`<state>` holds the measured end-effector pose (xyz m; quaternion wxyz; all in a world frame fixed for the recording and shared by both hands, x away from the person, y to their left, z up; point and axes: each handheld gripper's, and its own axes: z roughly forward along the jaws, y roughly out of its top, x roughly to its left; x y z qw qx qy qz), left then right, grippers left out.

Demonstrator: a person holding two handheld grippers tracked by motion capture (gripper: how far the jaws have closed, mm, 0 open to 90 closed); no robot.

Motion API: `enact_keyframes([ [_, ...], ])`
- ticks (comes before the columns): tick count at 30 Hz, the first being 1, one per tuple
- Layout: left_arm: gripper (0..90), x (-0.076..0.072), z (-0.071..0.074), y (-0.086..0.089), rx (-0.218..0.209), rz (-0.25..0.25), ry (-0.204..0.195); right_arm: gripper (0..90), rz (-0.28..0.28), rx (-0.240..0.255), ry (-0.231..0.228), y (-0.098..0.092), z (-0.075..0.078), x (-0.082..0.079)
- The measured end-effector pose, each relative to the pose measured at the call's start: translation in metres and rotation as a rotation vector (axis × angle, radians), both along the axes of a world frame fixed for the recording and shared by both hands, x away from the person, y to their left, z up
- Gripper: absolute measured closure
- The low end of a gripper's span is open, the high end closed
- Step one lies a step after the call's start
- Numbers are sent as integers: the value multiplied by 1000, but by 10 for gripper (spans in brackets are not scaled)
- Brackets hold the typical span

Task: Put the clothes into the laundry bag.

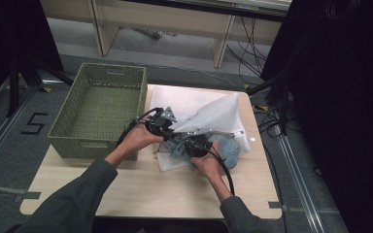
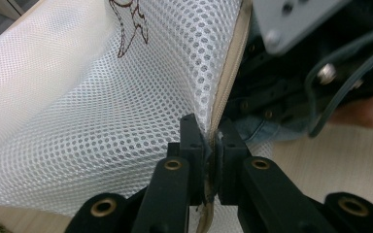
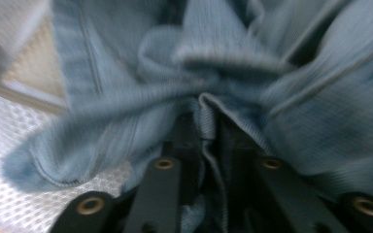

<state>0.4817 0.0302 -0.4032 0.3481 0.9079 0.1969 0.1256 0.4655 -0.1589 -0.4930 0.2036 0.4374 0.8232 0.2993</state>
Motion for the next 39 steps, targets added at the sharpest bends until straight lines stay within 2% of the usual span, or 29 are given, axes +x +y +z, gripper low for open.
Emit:
enact_keyframes([
  [1, 839, -1, -2, 0, -29, 18, 5, 671, 1, 31, 23, 0, 3, 0],
  [2, 839, -1, -2, 0, -39, 25, 8, 671, 1, 31, 23, 0, 3, 0],
  [3, 839, -1, -3, 0, -30, 20, 2, 628, -8, 66, 54, 1, 6, -2],
  [5, 835, 0, -2, 2, -26, 23, 0, 494, 23, 132, 41, 0, 12, -9],
  [8, 833, 0, -1, 3, -33, 26, -2, 441, 73, 107, 70, -3, 22, -21],
  [9, 833, 0, -1, 4, -36, 35, 1, 423, 79, 132, 22, -4, 22, -24],
  [10, 832, 0, -1, 4, -36, 33, -1, 390, 101, 121, 22, -8, 30, -30],
  [11, 831, 2, -1, 6, -27, 27, -12, 373, 130, 148, 49, -16, 44, -41],
  [13, 831, 2, -1, 6, -34, 34, -8, 370, 141, 157, 19, -19, 45, -45],
  [14, 830, 1, -2, 6, -34, 39, 2, 365, 159, 145, 43, -26, 51, -52],
  [15, 829, 1, -2, 5, -36, 41, 2, 355, 156, 179, 24, -31, 50, -63],
  [16, 828, 1, -1, 6, -27, 34, 0, 353, 169, 150, 58, -35, 52, -68],
  [18, 828, 1, -2, 5, -30, 41, 6, 351, 186, 139, 40, -37, 48, -72],
  [19, 826, 1, -2, 5, -25, 32, -6, 345, 202, 113, 68, -38, 39, -81],
  [20, 826, 1, -3, 3, -37, 42, 0, 344, 218, 73, 56, -38, 33, -84],
  [23, 825, 1, -3, 2, -32, 39, 4, 337, 222, 46, 104, -33, 18, -87],
  [25, 825, 1, -3, 2, -26, 34, 1, 337, 240, 16, 98, -32, 12, -85],
  [26, 825, 1, -3, 2, -27, 36, 5, 338, 244, -9, 131, -30, 9, -84],
  [27, 825, 1, -4, 1, -31, 35, 3, 350, 240, -12, 135, -28, 3, -82],
  [28, 826, 1, -4, 0, -29, 33, 7, 464, 230, -35, 100, -22, -8, -75],
  [29, 827, 1, -4, 0, -29, 33, 7, 464, 230, -35, 100, -22, -8, -75],
  [30, 828, 1, -4, 0, -6, 14, 2, 692, 224, -32, 84, -19, -7, -67],
  [31, 830, 1, -4, 0, -6, 14, 2, 692, 224, -32, 84, -19, -7, -67],
  [32, 830, -1, -4, -2, -27, 32, 9, 757, 206, -56, 75, -16, -6, -63],
  [33, 833, -1, -3, -2, -12, 11, 5, 812, 172, -36, 67, -12, -2, -52],
  [36, 834, -3, -2, -4, -24, 15, 2, 822, 149, -24, 17, -10, 8, -41],
  [37, 834, -3, 0, -3, -20, 6, 0, 829, 109, 16, -61, -9, 21, -28],
  [38, 835, -3, 0, -3, -20, 6, 0, 829, 109, 16, -61, -9, 21, -28],
  [39, 834, -2, 1, -3, -8, -1, -4, 832, 66, 77, -67, -10, 32, -13],
])
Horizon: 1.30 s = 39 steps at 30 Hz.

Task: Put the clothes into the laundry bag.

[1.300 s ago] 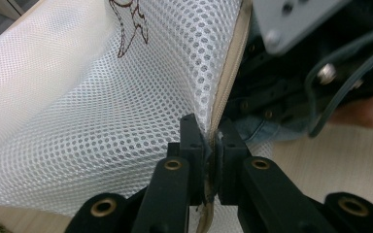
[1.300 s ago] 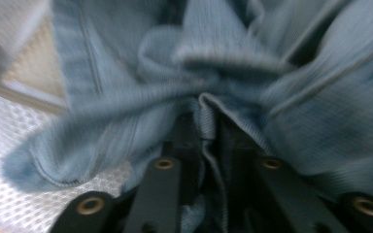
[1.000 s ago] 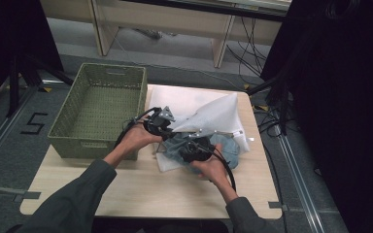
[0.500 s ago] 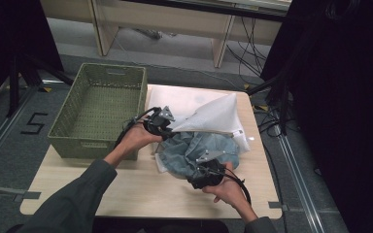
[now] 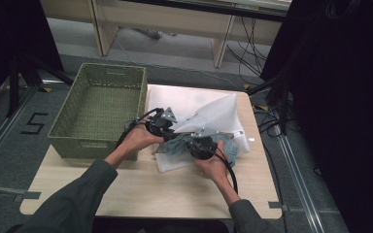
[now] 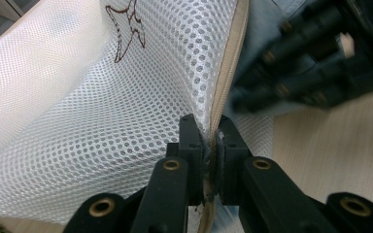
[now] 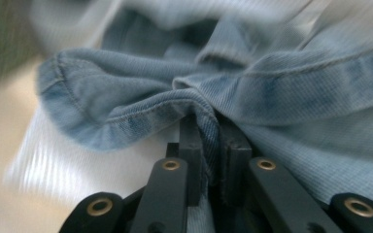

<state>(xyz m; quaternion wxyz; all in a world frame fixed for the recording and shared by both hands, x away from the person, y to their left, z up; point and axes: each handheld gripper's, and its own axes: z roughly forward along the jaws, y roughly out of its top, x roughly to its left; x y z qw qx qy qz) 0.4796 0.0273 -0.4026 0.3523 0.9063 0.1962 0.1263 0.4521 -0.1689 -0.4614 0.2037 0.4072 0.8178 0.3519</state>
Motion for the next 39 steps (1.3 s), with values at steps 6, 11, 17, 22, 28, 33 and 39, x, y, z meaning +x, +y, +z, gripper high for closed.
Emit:
enact_keyframes([
  [6, 810, -1, -10, 0, 5, 21, 9, 825, -52, 11, 60, 5, -25, 22],
  [11, 748, -5, -19, 4, 5, 20, -1, 823, -51, 27, 84, 7, -21, 19],
  [17, 592, -27, -14, 11, -16, 38, -82, 822, -44, 41, 77, 4, -20, 18],
  [22, 591, -63, -27, 20, -49, 37, -40, 821, -51, 51, 85, 3, -19, 17],
  [28, 537, -61, -77, 4, 56, 60, 29, 820, -50, 67, 98, 3, -18, 17],
  [33, 578, -47, -93, -5, 59, 88, 58, 820, -44, 55, 79, 1, -17, 17],
  [39, 851, -42, -101, -7, 17, 121, 83, 821, -38, 57, 75, -2, -13, 15],
])
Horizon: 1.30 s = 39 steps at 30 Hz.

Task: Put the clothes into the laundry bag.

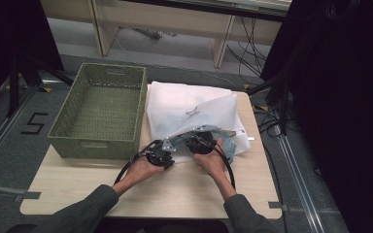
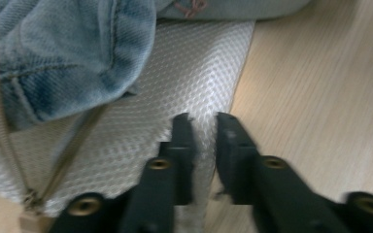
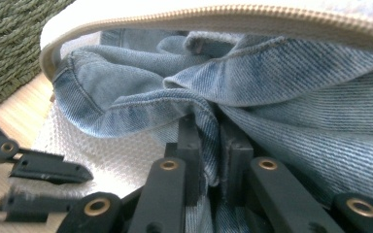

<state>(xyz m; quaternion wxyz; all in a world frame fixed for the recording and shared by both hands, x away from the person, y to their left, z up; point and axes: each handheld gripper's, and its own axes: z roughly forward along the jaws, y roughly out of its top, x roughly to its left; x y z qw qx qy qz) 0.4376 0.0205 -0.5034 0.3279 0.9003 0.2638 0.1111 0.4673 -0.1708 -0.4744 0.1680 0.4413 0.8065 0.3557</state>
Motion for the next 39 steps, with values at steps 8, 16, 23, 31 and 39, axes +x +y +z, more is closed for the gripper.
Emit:
enact_keyframes([
  [8, 873, -25, 5, 13, 65, -104, 23, 824, 46, -23, -6, 2, 12, -14],
  [16, 882, -39, 7, 23, 81, -136, 52, 831, 49, -101, 31, 18, 2, -10],
  [23, 887, -45, 7, 31, 71, -137, 79, 830, -88, -76, -36, 13, 4, 26],
  [31, 870, -46, 5, 31, 31, -96, 93, 515, 126, -8, 38, 12, 17, -8],
  [39, 859, -44, 6, 32, 51, -118, 92, 417, 119, 65, -7, -34, 56, -57],
])
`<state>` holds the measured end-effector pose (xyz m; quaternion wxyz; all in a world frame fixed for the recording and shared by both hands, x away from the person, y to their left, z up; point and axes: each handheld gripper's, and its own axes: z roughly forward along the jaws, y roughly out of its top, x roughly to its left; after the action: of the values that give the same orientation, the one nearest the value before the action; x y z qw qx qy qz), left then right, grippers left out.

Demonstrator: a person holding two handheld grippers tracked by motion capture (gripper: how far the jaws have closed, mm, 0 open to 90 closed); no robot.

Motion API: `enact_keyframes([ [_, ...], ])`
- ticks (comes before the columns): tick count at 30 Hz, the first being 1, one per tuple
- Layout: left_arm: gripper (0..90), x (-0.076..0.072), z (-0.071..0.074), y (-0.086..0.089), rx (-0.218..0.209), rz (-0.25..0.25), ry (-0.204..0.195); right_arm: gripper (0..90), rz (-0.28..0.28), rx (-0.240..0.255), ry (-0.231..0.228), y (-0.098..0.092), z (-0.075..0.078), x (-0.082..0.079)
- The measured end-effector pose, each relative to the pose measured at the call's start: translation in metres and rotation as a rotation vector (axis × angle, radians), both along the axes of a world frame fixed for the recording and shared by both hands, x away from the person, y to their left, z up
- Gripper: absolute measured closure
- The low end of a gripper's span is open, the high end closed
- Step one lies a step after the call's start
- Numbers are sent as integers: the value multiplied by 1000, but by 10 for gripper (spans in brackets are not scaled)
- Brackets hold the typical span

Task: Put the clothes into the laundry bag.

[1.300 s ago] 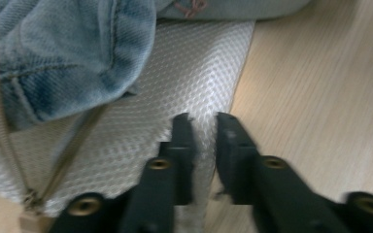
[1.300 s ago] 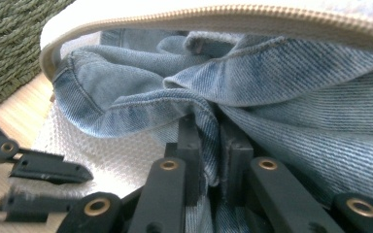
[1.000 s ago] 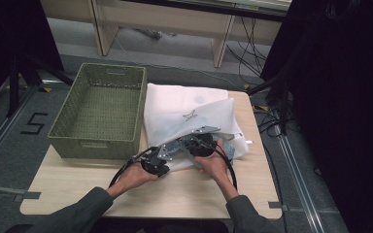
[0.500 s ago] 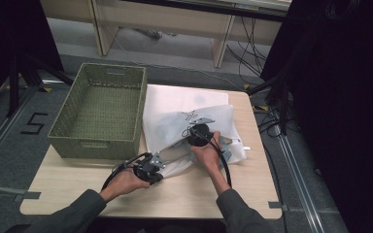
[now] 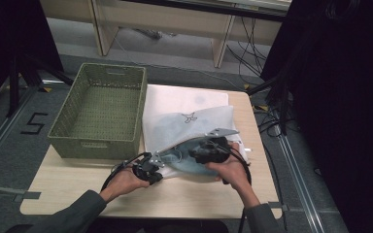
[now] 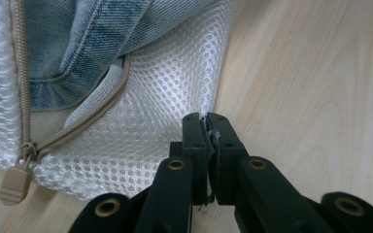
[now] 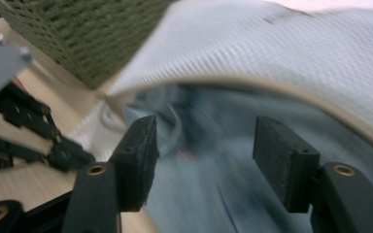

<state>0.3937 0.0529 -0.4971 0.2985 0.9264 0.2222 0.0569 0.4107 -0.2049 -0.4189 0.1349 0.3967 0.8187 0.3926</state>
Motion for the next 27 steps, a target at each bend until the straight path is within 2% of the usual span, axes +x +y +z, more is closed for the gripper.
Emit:
enact_keyframes([
  [1, 856, 0, 0, 0, 3, 0, 0, 403, -24, -21, 7, -19, -6, -11],
  [3, 853, 0, 0, 0, 4, -1, -1, 394, -26, -38, -3, -25, -10, -14],
  [4, 851, 0, 0, 0, 5, -2, -3, 386, -45, -54, 33, -32, -16, -21],
  [6, 847, 0, 1, -1, 6, -5, -5, 371, -31, -78, 38, -40, -27, -28],
  [7, 835, 0, 1, -1, 12, -7, 4, 351, -16, -103, 68, -39, -33, -34],
  [8, 824, 0, 1, -1, 12, -7, 4, 351, -16, -103, 68, -39, -33, -34],
  [9, 824, 1, 1, -2, 7, -13, -7, 334, -4, -120, 38, -36, -38, -35],
  [10, 750, 1, 2, -5, -10, -12, -17, 320, 12, -153, 15, -27, -45, -37],
  [11, 713, 1, 2, -5, -10, -12, -17, 320, 12, -153, 15, -27, -45, -37],
  [12, 672, 1, 2, -10, -43, 0, -29, 307, 12, -169, 59, -21, -50, -37],
  [13, 639, 1, 2, -10, -43, 0, -29, 307, 12, -169, 59, -21, -50, -37],
  [14, 594, 3, -1, -18, -52, -2, -45, 294, 1, -176, 60, -15, -59, -34],
  [15, 581, 3, -1, -18, -52, -2, -45, 294, 1, -176, 60, -15, -59, -34],
  [16, 581, 4, -4, -23, -44, 3, -46, 290, 6, -193, 90, -14, -58, -33],
  [17, 587, 5, -5, -26, -39, -1, -61, 274, -3, -180, 63, -10, -67, -31],
  [18, 587, 5, -5, -27, -37, 4, -60, 274, -3, -180, 63, -10, -67, -31],
  [19, 655, 6, -5, -29, -32, 14, -70, 284, 12, -217, 97, -10, -66, -30],
  [22, 776, 7, -5, -28, -32, 39, -75, 332, 3, -238, 89, -8, -70, -28],
  [23, 776, 7, -5, -27, -37, 41, -73, 390, 8, -273, 65, -7, -73, -26],
  [24, 834, 6, -5, -28, -41, 45, -68, 522, -3, -324, 16, -5, -75, -23],
  [25, 845, 6, -5, -28, -37, 37, -79, 586, -10, -330, 13, -5, -73, -21],
  [26, 854, 6, -5, -28, -37, 37, -79, 688, -23, -325, 7, -3, -70, -20],
  [27, 854, 4, -5, -28, -41, 44, -71, 688, -23, -325, 7, -3, -70, -20],
])
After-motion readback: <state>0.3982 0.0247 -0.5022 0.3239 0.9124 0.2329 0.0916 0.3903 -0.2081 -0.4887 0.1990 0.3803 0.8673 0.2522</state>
